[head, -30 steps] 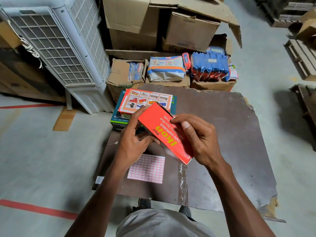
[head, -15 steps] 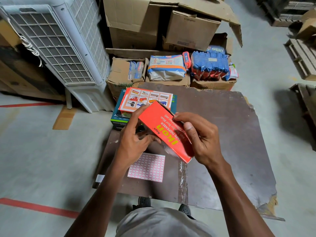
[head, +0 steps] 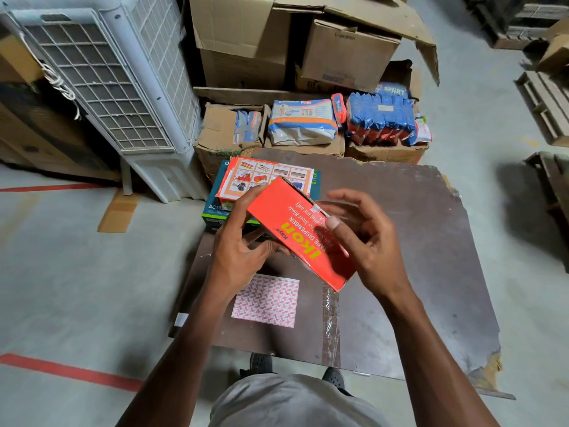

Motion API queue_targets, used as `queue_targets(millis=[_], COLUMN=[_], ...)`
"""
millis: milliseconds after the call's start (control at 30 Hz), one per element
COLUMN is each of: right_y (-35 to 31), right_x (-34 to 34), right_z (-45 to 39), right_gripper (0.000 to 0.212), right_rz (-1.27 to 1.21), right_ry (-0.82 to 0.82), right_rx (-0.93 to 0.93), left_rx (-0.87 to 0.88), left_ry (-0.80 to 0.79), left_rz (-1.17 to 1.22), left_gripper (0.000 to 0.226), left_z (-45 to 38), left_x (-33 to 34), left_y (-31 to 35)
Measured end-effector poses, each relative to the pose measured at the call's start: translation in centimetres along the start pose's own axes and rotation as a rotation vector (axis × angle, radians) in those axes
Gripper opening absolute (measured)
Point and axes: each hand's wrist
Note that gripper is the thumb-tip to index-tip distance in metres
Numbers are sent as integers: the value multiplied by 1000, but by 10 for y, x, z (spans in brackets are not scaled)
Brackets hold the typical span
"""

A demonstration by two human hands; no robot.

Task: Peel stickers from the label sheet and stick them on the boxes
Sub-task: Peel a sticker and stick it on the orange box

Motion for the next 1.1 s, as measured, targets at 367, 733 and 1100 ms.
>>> queue_targets(millis=[367, 733, 1100], right_y=[-8, -6, 30], right_x=[7, 7, -16], right_z=[-10, -11, -4], right_gripper=[9, 12, 57], right_rz=[261, 427, -417], right_ry=[130, 87, -174], right_rx=[106, 114, 998], left_rx=[23, 37, 35], left_ry=[72, 73, 94], left_rz=[-103, -109, 89], left_gripper=[88, 88, 87], left_z=[7, 11, 20], left_x=[2, 0, 6], left_y=[-5, -5, -12])
Point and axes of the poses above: each hand's wrist, its own z-axis away from the middle knuckle, its own x-axis out of the palm, y = z × x, and after that the axes turned 9 degrees about -y, right-handed
